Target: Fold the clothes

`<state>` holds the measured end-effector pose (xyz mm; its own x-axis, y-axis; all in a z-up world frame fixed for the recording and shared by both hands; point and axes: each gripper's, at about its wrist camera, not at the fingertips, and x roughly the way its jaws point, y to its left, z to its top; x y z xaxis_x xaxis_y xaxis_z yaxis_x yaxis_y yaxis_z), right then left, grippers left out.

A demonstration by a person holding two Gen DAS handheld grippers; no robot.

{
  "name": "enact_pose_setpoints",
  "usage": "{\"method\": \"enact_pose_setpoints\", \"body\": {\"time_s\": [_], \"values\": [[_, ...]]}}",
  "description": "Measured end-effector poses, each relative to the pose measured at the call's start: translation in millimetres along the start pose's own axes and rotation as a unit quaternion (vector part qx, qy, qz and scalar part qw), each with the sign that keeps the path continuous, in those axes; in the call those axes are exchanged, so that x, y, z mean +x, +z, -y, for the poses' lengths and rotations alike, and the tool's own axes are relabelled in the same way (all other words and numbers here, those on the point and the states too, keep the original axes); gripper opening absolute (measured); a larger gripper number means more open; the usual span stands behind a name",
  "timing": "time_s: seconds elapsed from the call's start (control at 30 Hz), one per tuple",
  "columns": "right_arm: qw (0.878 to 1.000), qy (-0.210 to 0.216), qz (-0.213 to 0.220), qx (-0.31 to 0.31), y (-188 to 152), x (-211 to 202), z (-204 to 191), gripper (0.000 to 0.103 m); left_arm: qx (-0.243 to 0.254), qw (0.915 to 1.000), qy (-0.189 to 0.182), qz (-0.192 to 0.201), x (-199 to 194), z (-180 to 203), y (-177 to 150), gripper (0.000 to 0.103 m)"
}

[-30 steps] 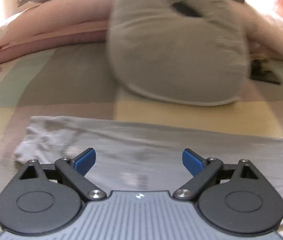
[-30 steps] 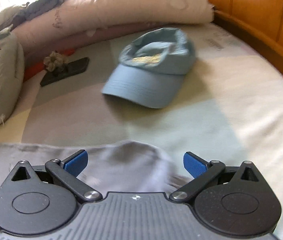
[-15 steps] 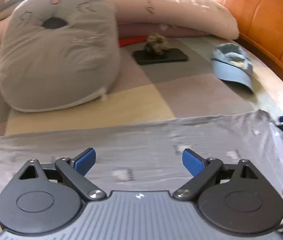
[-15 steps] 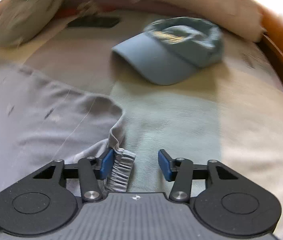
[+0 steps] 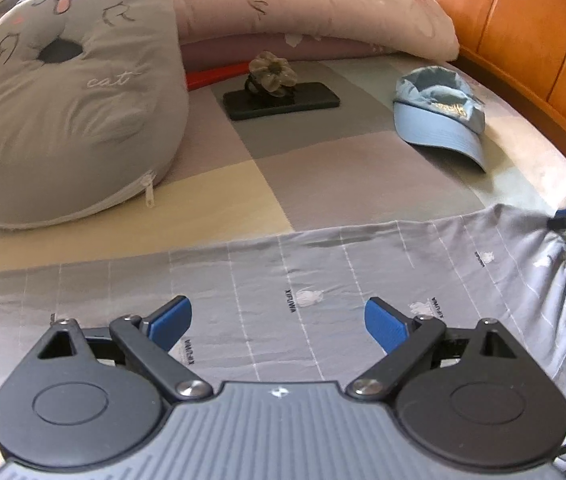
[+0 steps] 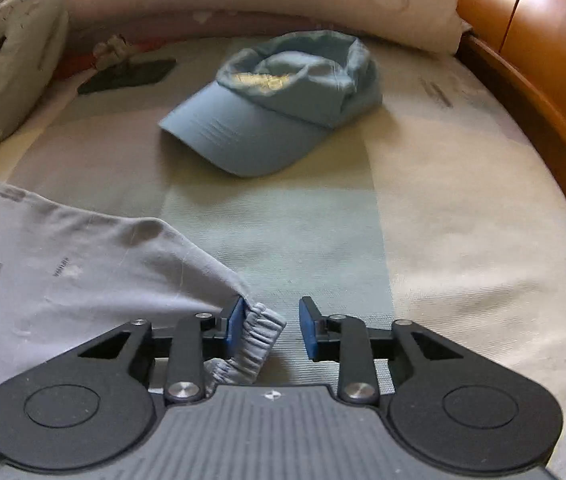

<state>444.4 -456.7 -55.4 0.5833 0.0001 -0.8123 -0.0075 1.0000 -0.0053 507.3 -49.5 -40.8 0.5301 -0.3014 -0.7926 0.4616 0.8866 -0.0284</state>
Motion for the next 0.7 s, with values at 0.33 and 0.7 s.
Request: {"method": "enact_pose_setpoints", "body": {"time_s": [0.33, 0.7], "values": [[0.999, 0.051, 0.008, -0.003, 0.9, -5.3, -49.1, 0.046, 0.078, 0.9963, 0.035, -0.011, 38.0, 23.2, -9.0, 0.093], [0.999, 0.034, -0.002, 0.039, 19.8, 17.2, -67.4, 0.061, -0.026, 0.9994, 0.022, -0.003, 38.3, -12.3, 18.6, 0.092]]}}
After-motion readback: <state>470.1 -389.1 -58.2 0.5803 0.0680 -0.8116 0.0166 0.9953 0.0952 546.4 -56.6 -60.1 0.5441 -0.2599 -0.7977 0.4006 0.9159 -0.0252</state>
